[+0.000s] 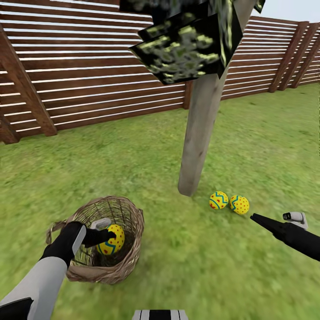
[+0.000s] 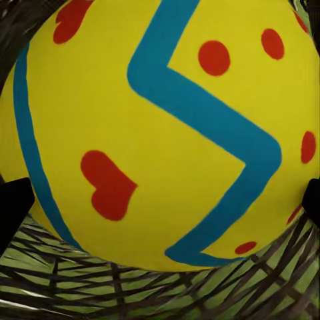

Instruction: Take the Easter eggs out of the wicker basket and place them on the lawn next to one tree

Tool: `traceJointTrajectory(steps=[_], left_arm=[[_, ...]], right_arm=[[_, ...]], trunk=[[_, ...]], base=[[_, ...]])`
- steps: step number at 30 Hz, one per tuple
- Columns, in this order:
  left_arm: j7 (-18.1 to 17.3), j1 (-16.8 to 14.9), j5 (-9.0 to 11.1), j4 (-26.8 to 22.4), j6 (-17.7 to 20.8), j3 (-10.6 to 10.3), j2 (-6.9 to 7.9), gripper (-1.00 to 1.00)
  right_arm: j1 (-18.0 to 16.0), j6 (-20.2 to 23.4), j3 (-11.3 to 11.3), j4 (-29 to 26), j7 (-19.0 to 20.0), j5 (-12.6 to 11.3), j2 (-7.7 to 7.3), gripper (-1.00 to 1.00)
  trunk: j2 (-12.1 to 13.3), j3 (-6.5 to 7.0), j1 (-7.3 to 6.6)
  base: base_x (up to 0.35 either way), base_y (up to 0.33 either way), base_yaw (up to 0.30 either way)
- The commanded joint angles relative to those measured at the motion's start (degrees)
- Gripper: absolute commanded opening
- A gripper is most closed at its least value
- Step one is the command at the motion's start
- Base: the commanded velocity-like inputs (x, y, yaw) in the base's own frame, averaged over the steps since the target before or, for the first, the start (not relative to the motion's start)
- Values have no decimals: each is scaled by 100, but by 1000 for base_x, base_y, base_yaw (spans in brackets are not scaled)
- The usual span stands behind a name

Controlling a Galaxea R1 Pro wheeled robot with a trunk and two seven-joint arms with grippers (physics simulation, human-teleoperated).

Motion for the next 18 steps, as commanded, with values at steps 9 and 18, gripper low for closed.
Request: traceJointTrajectory(steps=[9,18], left_arm=[[-7,-8,7,-25,468,16,6,-100],[-7,-45,16,-28,870,17,124,-100]], right_arm=[[-3,20,-7,0,24,12,0,100],[-3,20,-7,0,24,13,0,100]], trunk=[[11,196,-24],[23,395,-47]], base=[[0,0,0],[0,0,0]])
